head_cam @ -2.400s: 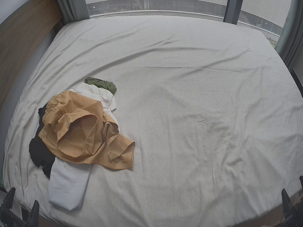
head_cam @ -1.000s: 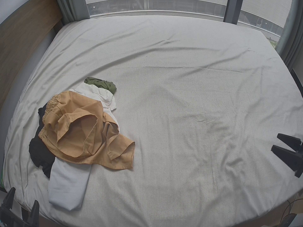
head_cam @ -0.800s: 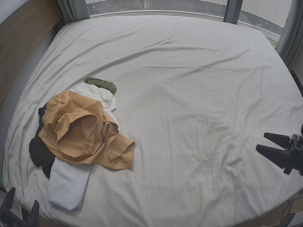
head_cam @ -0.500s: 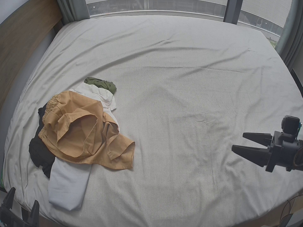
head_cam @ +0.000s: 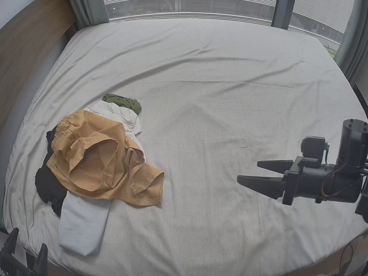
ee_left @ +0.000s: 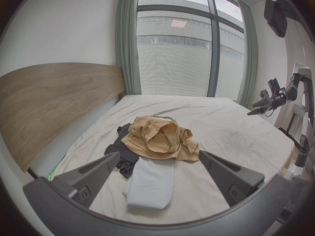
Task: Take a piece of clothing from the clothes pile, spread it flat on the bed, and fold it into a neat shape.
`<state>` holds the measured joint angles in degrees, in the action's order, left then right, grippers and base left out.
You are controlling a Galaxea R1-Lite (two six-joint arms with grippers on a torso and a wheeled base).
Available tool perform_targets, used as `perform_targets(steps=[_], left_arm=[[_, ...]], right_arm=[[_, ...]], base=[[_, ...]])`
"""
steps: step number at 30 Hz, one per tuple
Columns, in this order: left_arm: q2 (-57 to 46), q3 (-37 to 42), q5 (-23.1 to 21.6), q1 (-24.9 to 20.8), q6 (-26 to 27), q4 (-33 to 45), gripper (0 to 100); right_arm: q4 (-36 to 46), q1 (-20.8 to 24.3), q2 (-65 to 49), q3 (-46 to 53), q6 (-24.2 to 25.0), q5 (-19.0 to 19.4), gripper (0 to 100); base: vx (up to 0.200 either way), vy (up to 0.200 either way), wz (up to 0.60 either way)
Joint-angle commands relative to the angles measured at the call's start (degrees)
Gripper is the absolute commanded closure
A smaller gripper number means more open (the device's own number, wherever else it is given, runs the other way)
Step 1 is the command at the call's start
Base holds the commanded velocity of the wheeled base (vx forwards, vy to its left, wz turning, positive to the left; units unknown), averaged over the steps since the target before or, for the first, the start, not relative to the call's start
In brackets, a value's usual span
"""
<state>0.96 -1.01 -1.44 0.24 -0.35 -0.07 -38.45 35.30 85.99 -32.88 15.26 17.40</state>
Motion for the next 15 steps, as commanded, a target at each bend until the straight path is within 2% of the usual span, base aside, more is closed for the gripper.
perform_targets(steps=[1,7,15], left_arm=[[-0.88,1.01,0.03,0.02,0.0,-0.01,0],[-0.88,1.01,0.03,0.02,0.0,-0.01,0],[-0.88,1.01,0.03,0.02,-0.09,-0.01,0]], right_arm=[[-2.95,2.31,8.93,-2.37,0.29,-0.08,0],[-4.0,4.25,14.2,-5.35,2.32,-0.08,0],[-4.35,4.95,20.18,-10.36,2.4,-0.26,0]], base=[[0.0,0.0,0.0],[0.0,0.0,0.0],[0.0,0.0,0.0]])
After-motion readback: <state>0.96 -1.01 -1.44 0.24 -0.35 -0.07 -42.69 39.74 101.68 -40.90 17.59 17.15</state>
